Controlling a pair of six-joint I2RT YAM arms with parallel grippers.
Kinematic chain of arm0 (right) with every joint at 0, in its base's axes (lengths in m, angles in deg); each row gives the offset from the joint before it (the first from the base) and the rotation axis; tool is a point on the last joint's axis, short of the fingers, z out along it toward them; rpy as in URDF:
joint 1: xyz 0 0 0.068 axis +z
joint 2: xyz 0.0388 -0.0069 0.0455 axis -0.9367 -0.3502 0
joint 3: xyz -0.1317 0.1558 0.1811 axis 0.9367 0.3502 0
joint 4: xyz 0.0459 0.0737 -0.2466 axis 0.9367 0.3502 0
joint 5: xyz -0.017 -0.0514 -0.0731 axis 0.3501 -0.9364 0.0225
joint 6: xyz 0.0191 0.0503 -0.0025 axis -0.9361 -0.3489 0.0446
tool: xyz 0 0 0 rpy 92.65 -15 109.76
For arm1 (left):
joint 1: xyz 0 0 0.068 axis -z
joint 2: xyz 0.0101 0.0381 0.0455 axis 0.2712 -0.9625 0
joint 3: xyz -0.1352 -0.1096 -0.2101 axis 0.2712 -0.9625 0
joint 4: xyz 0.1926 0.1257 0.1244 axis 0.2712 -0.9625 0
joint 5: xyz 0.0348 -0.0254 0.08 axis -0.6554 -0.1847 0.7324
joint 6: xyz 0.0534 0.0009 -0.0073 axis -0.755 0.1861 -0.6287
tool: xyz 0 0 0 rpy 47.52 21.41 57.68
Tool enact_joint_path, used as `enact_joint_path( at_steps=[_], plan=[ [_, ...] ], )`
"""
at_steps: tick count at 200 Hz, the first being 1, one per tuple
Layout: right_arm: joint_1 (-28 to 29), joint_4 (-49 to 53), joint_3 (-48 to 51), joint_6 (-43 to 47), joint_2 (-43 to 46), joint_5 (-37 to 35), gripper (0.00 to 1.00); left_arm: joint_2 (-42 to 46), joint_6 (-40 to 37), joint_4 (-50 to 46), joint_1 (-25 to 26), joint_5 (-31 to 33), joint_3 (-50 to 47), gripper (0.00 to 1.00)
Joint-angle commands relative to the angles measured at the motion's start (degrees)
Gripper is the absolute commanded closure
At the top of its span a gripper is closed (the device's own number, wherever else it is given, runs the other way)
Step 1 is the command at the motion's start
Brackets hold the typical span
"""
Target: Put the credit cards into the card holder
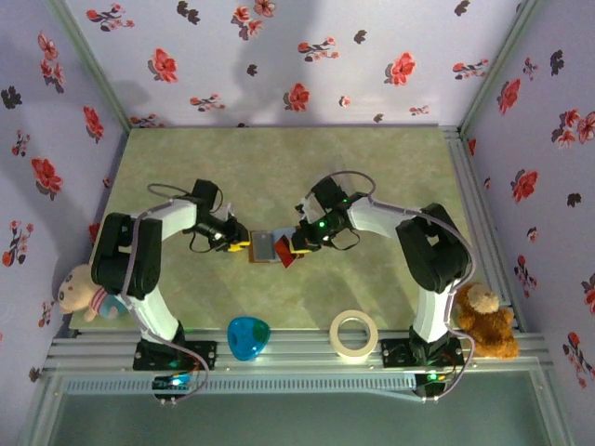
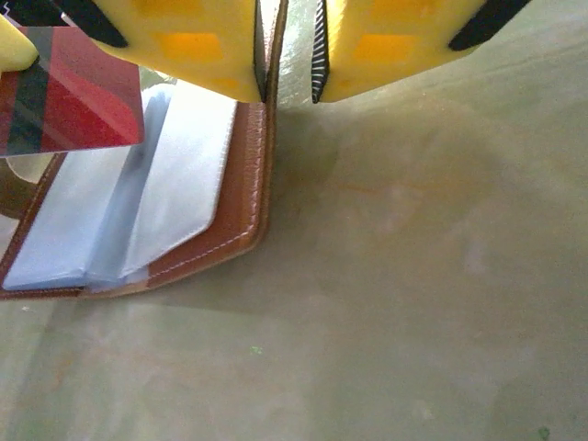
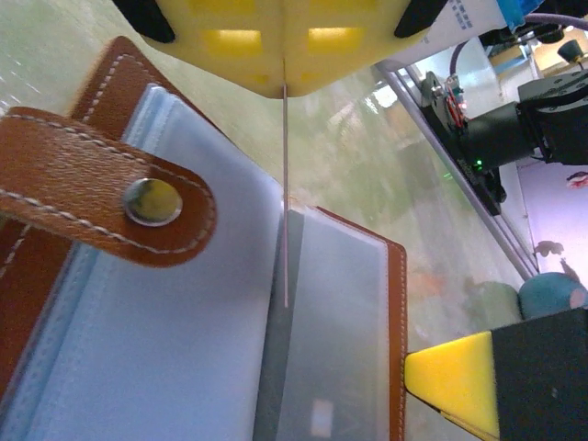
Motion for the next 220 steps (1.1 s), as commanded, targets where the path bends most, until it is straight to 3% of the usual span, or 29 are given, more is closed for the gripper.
enact_joint_path(
  at_steps=[1, 79, 220],
  plan=[
    [-0.2, 1.3, -3.1, 1.6, -1.3, 2.9, 1.0, 0.5, -0.4, -1.2, 0.9, -2.0, -1.9, 0.8],
    [-1.3, 2.6, -3.0, 2.0, -3.6, 1.2, 1.0, -2.5, -0.7, -0.8, 1.5, 0.4, -1.3, 0.92],
    [-1.7, 4.0, -5.2, 4.6, -9.2, 5.0, 1.0, -4.6, -1.0, -1.9, 1.6, 3.5, 0.1, 0.92]
  ],
)
